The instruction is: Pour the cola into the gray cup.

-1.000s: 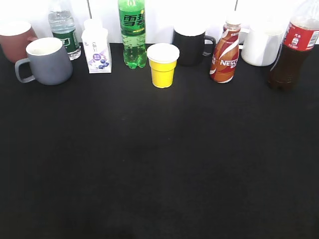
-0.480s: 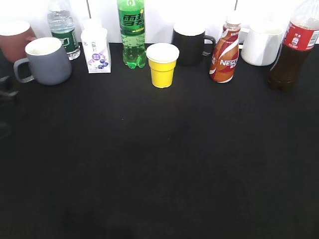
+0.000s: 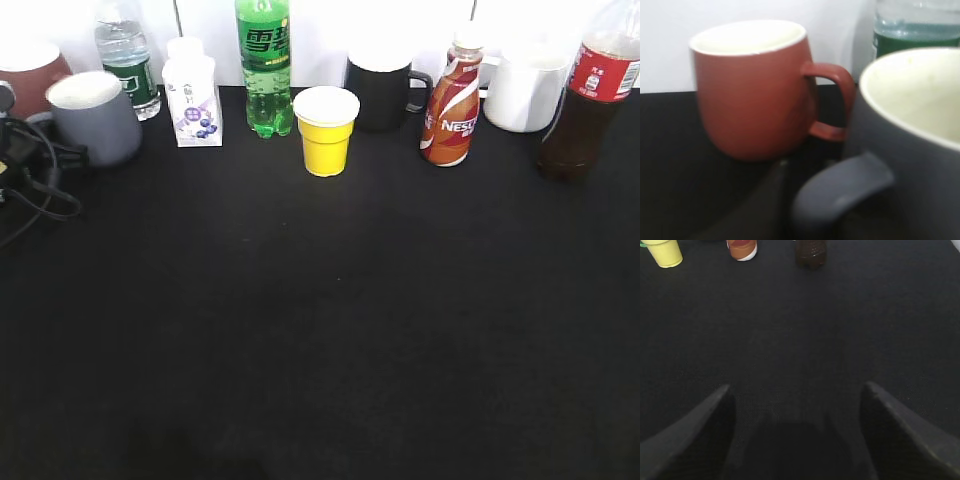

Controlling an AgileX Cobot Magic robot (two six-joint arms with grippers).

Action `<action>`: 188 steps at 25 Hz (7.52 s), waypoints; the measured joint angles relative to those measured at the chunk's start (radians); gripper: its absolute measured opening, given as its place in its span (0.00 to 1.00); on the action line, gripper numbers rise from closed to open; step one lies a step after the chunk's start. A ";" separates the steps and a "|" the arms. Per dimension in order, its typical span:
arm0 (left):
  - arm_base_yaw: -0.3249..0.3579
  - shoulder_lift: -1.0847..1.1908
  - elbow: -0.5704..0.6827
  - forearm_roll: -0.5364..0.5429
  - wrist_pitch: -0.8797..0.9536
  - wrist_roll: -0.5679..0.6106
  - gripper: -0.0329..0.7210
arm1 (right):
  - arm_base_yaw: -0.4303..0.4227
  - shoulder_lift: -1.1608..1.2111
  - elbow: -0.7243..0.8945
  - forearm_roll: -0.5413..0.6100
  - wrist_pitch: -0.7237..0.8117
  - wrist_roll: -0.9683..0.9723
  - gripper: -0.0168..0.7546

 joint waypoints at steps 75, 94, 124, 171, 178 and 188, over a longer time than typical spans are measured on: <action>-0.240 -0.468 0.405 0.627 -0.145 -0.218 0.12 | 0.461 1.757 -0.357 -0.492 -2.013 -0.168 0.57; -0.222 -0.469 0.405 0.599 0.014 -0.078 0.12 | 0.466 1.916 -0.357 -0.276 -2.091 -1.229 0.56; -0.222 -0.469 0.405 0.597 -0.019 -0.038 0.12 | 0.466 1.916 -0.357 -0.232 -2.171 -1.468 0.56; -0.028 0.062 0.021 -0.085 -0.243 0.104 0.41 | 0.466 1.730 -0.192 -0.218 -2.082 0.173 0.55; -0.091 -0.150 0.336 -0.084 -0.273 0.101 0.42 | 0.372 1.730 -0.192 -0.159 -2.036 0.132 0.53; -0.278 -0.633 0.444 -0.082 0.174 0.101 0.42 | 0.050 1.936 -0.254 -0.131 -2.172 0.092 0.52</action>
